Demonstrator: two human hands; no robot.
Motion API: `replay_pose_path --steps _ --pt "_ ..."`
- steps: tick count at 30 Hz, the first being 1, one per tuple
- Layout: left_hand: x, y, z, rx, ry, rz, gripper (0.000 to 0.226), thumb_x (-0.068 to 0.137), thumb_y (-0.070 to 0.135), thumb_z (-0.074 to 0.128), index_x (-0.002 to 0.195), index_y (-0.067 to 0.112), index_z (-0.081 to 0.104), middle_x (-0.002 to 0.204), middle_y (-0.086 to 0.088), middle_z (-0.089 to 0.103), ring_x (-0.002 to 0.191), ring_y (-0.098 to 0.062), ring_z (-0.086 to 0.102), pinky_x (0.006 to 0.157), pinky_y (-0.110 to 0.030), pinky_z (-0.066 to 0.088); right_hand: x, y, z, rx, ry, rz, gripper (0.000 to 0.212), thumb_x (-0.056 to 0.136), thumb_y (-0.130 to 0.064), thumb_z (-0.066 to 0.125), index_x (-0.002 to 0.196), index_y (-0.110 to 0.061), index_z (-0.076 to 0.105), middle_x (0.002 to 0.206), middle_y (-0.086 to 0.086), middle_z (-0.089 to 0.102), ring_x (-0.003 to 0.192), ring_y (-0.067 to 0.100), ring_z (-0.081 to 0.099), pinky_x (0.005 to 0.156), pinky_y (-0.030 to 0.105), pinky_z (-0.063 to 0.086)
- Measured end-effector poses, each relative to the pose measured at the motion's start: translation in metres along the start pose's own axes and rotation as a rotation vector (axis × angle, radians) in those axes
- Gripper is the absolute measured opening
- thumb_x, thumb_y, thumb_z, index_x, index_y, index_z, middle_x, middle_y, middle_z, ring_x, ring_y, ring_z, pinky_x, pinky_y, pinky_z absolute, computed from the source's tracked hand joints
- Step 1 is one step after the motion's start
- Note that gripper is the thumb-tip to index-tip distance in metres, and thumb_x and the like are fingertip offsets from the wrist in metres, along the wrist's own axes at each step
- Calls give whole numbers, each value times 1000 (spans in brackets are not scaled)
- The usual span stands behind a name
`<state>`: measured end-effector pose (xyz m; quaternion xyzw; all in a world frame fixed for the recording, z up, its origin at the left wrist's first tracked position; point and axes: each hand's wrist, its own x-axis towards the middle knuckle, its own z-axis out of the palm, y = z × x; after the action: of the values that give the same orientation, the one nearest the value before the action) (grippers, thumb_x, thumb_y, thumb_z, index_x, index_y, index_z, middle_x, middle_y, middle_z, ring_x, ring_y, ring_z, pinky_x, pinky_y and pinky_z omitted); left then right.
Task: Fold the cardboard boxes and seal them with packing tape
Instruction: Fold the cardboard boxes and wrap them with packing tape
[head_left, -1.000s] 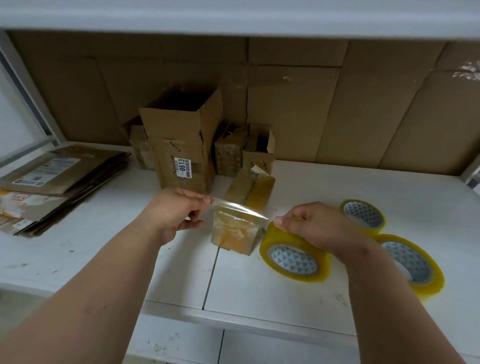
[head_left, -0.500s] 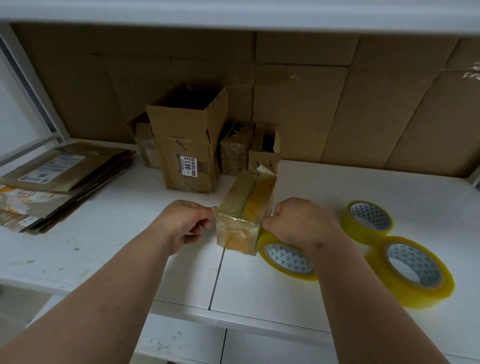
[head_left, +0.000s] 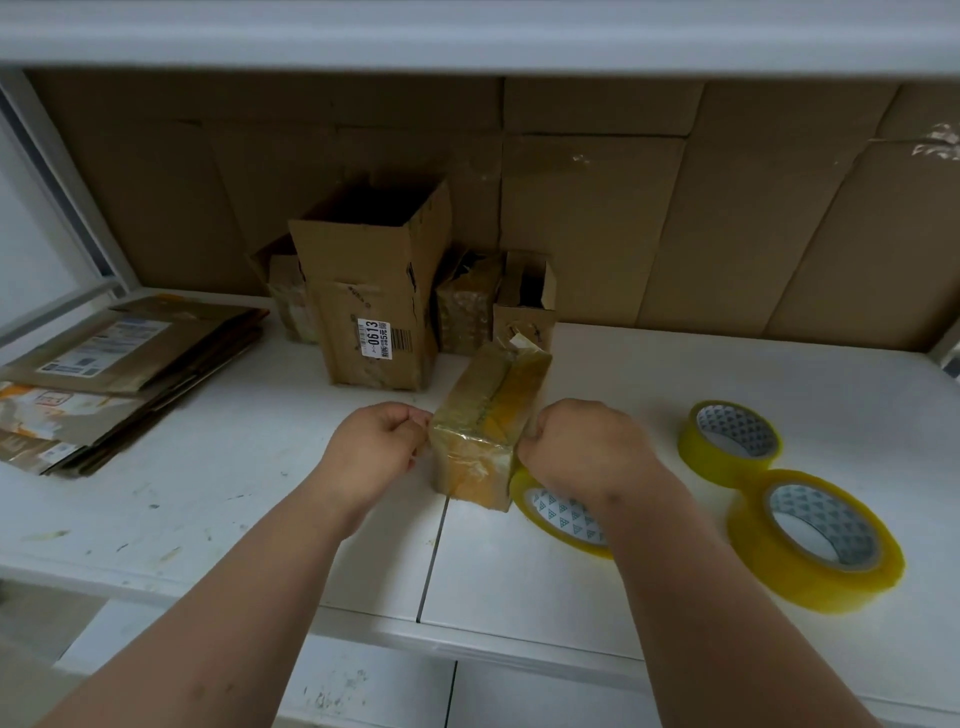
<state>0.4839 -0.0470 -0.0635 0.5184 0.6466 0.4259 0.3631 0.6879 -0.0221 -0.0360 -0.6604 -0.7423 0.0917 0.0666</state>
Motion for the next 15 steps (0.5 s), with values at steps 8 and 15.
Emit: replay_pose_path --steps 8,15 --pt "5 4 -4 323 -3 187 21 90 24 71 109 31 76 78 27 69 80 9 62 64 2 36 -9 -4 -3 80 -82 -79 42 70 -61 40 77 -25 59 72 -7 59 66 11 56 56 26 35" --pt "3 1 8 442 143 277 15 85 24 75 90 29 62 74 17 61 71 2 56 56 -5 34 -6 -13 7 -112 90 -28 41 83 -62 50 69 -25 43 70 -7 51 60 12 44 72 37 31"
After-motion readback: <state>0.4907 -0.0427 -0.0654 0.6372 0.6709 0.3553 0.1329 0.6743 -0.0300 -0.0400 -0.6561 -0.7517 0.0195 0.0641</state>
